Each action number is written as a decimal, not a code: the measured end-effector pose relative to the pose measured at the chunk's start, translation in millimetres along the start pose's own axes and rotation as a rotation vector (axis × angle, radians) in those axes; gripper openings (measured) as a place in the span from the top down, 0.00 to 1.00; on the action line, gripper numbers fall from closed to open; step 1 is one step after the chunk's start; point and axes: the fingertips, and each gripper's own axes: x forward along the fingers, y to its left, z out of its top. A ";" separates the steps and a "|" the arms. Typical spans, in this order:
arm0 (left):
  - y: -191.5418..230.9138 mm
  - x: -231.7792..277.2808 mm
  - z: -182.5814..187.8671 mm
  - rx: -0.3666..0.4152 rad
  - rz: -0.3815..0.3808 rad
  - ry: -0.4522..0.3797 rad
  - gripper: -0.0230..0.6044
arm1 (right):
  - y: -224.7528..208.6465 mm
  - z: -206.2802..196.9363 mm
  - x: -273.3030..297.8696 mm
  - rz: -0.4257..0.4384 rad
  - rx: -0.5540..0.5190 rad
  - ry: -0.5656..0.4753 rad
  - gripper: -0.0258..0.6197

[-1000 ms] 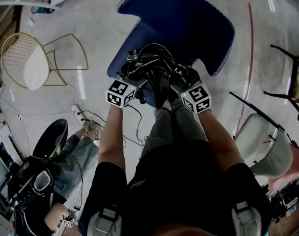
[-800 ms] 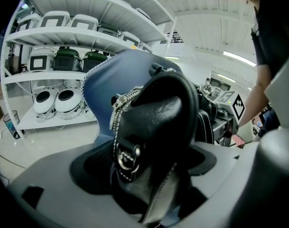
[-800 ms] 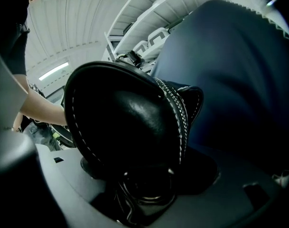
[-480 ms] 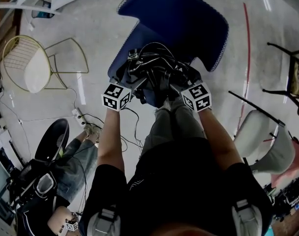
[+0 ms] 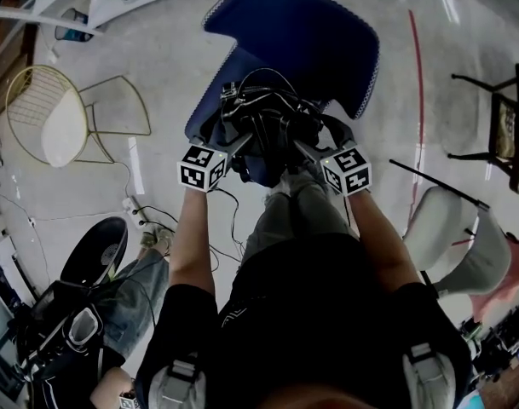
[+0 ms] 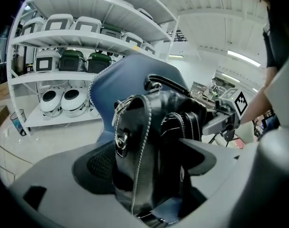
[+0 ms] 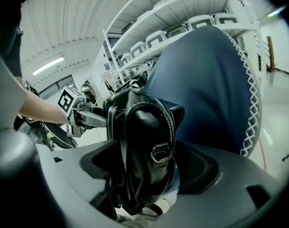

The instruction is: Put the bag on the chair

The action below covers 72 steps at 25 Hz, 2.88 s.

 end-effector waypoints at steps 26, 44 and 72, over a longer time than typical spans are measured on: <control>-80.7 -72.3 31.0 -0.044 0.004 -0.135 0.75 | 48.8 43.0 -63.2 -0.103 -0.005 -0.166 0.43; -127.6 -99.8 50.6 -0.012 0.018 -0.151 0.90 | 97.3 69.8 -91.7 -0.093 0.003 -0.247 0.86; -139.0 -111.9 17.5 -0.042 0.021 -0.082 0.91 | 119.7 39.9 -92.9 -0.069 0.026 -0.178 0.89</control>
